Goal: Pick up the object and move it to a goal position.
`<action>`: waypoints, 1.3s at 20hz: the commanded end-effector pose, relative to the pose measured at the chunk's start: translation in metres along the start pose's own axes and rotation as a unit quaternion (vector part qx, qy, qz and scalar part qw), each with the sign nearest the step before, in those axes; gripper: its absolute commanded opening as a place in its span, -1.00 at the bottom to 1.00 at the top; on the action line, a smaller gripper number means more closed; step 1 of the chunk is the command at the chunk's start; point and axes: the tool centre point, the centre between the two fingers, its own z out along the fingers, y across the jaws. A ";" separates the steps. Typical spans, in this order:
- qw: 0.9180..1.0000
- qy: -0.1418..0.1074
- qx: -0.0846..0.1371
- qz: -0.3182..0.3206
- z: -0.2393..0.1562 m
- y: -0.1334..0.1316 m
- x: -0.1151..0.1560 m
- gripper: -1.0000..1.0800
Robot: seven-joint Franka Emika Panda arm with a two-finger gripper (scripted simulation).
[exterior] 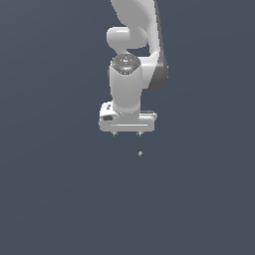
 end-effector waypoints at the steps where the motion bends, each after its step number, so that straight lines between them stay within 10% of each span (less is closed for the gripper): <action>1: 1.000 0.000 0.000 0.000 0.000 0.000 0.000 0.92; 26: 0.998 -0.010 0.010 0.055 0.021 -0.027 -0.003 0.92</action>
